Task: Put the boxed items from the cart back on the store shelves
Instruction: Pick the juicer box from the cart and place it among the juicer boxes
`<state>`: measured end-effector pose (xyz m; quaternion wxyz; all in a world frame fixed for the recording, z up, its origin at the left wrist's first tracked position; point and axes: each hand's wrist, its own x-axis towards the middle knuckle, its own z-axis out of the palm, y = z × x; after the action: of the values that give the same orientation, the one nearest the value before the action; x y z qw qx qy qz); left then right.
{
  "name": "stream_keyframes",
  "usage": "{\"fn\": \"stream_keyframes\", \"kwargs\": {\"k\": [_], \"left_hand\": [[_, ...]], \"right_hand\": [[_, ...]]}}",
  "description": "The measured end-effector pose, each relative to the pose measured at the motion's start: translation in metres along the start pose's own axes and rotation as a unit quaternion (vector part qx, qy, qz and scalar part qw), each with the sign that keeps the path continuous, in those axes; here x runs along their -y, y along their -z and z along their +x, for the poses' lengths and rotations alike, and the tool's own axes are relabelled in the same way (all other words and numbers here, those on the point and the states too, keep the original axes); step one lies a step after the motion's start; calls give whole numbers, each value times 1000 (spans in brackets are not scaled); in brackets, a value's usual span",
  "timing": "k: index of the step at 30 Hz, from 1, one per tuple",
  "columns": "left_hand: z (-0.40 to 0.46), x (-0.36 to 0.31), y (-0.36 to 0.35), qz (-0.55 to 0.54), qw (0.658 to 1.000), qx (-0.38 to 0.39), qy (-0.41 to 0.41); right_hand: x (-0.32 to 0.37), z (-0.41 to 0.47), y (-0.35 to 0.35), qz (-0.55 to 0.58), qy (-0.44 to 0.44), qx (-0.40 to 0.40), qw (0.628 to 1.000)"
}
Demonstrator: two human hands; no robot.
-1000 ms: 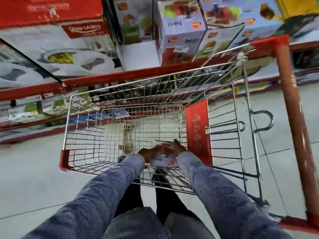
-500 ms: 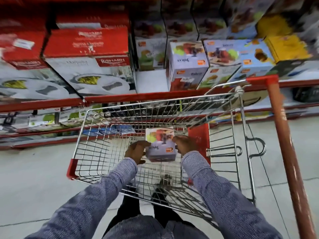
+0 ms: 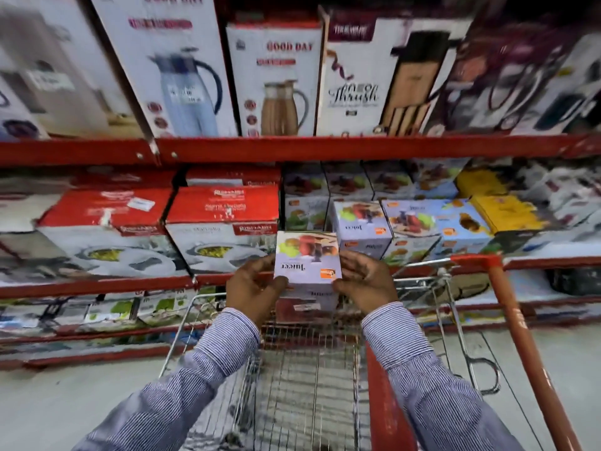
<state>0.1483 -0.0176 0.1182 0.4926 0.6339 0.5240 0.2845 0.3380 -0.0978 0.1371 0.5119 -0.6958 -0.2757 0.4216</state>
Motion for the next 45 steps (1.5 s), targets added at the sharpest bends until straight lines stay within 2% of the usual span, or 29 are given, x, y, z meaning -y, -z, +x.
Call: {"fn": "stream_keyframes", "kwargs": {"k": [8,17,29,36,41,45], "left_hand": [[24,-39,1,16,999,-6,-30],[50,-47,-16,66,996,-33,-47],[60,-22,-52,64,996,-58,-35],[68,-12,-60,73,995,-67,-1],[70,-12,-67,106,992,-69,-10],[70,-16,-73,148,987,-61,-26]], "right_hand": [[46,13,6,-33,34,-25,999],[51,50,2,-122,38,-65,990],[28,78,1,-210,15,-42,977],[18,87,-5,-256,16,-18,966],[20,89,-11,-377,31,5,926],[19,91,-18,-513,67,23,855]]}}
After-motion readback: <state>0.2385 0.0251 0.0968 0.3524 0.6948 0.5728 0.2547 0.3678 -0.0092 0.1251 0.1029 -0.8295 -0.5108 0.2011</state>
